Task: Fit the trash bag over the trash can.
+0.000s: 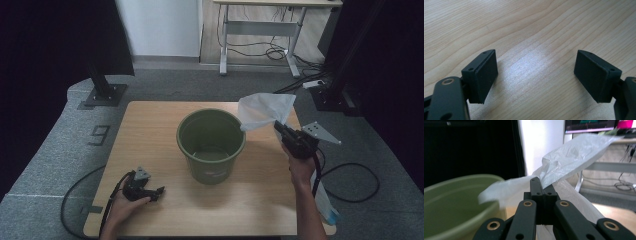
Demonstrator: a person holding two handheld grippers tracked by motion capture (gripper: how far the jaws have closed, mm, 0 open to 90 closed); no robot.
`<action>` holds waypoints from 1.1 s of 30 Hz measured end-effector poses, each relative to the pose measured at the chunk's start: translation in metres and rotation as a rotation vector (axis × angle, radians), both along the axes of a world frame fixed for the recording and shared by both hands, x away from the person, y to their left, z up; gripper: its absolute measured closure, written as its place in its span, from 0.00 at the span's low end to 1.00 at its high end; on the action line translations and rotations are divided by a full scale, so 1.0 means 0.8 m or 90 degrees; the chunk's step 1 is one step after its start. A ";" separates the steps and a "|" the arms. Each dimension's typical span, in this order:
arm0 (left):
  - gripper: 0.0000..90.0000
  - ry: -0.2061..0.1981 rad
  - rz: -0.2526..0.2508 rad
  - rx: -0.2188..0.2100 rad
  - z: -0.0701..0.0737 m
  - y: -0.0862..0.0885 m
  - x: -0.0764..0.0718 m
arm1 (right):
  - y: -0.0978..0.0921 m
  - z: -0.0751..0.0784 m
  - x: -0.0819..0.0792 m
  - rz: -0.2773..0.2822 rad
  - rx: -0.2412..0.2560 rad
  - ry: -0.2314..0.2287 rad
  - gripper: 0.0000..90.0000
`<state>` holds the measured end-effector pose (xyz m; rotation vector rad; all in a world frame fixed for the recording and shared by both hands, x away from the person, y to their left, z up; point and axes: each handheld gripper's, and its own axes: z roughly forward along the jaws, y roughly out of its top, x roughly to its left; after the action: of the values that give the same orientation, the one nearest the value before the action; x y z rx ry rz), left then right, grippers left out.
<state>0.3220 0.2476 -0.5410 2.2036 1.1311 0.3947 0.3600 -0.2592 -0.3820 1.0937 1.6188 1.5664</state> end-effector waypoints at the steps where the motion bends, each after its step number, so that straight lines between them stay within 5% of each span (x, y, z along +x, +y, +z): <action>1: 0.21 0.000 0.000 0.000 0.000 0.000 0.000 | -0.001 0.006 -0.002 -0.001 0.004 -0.007 0.99; 10: 0.21 -0.002 -0.002 0.000 0.000 -0.002 0.000 | 0.001 0.044 -0.018 0.006 0.012 -0.057 0.99; 26: 0.21 -0.002 -0.002 -0.001 0.000 -0.002 0.000 | -0.019 0.069 -0.026 -0.031 0.041 -0.096 0.99; 33: 0.21 -0.002 -0.003 -0.001 0.000 -0.003 0.000 | -0.007 0.068 -0.033 -0.003 0.034 -0.098 0.99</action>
<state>0.3219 0.2451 -0.5413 2.2029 1.1241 0.3952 0.3335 -0.2644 -0.3274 0.9779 1.4790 1.6573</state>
